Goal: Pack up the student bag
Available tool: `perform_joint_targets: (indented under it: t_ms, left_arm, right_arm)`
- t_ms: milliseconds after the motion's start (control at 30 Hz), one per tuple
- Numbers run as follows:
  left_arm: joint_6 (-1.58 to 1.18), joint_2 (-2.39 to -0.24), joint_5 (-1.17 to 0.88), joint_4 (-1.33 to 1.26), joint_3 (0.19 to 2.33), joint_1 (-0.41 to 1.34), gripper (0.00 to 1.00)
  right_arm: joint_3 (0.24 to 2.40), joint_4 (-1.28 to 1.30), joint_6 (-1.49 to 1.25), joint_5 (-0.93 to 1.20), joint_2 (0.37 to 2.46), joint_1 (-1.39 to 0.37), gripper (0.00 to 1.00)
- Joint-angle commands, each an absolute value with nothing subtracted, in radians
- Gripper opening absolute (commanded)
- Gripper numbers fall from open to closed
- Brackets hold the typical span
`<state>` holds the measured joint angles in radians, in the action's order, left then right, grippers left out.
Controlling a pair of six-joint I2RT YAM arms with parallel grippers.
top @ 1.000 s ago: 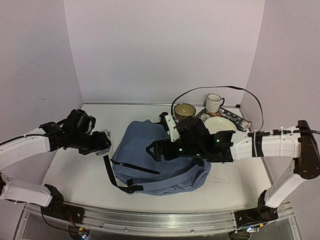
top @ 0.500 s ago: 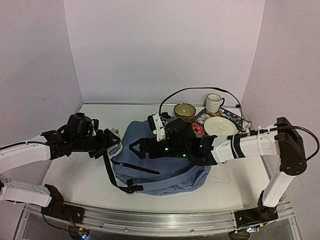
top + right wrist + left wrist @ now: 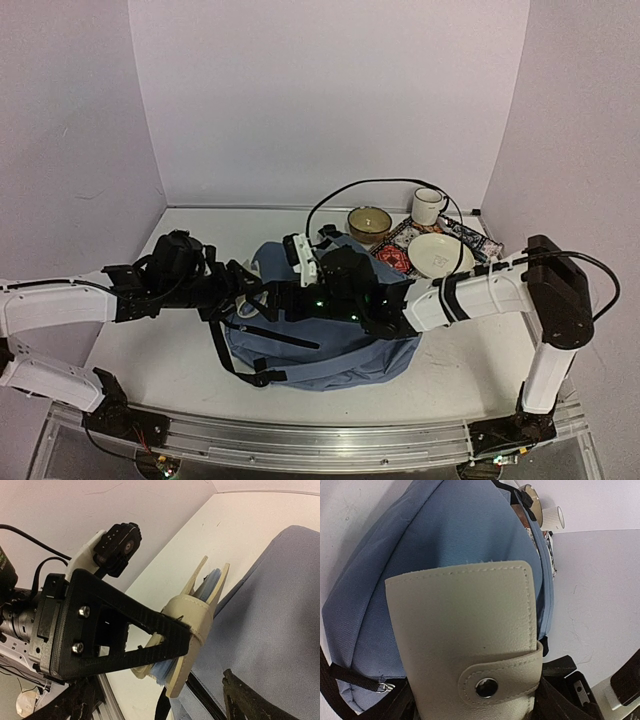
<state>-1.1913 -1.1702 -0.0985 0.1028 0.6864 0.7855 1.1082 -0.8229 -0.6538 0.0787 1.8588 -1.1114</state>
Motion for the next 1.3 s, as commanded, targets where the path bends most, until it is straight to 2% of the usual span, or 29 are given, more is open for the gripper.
perform_joint_targets:
  t_ms: [0, 433, 533, 833, 1000, 1133, 1267]
  left_arm:
    - [-1.242, -1.162, -0.078, 0.013, 0.737, 0.8, 0.75]
    - [-1.278, -1.175, -0.056, -0.029, 0.735, 0.854, 0.75]
    - [-1.274, -1.174, -0.049, -0.029, 0.729, 0.857, 0.77]
    - [-1.227, -1.139, -0.01, -0.031, 0.696, 0.858, 0.84]
    - [-1.177, -1.085, 0.058, -0.029, 0.676, 0.857, 0.9]
    - [-1.138, -1.01, 0.108, -0.054, 0.627, 0.848, 0.96]
    - [-1.123, -0.946, 0.073, -0.163, 0.543, 0.824, 0.98]
  right_arm:
    - [1.156, -0.899, -0.645, 0.08, 1.88, -1.115, 0.83]
    - [1.156, -0.951, -0.656, 0.044, 1.901, -1.114, 0.61]
    - [1.151, -0.965, -0.659, 0.036, 1.899, -1.115, 0.52]
    - [1.133, -0.993, -0.697, 0.066, 1.888, -1.108, 0.09]
    - [1.094, -1.04, -0.733, 0.099, 1.867, -1.097, 0.03]
    - [1.04, -1.101, -0.77, 0.127, 1.829, -1.077, 0.02]
    - [0.998, -1.161, -0.814, 0.167, 1.798, -1.058, 0.02]
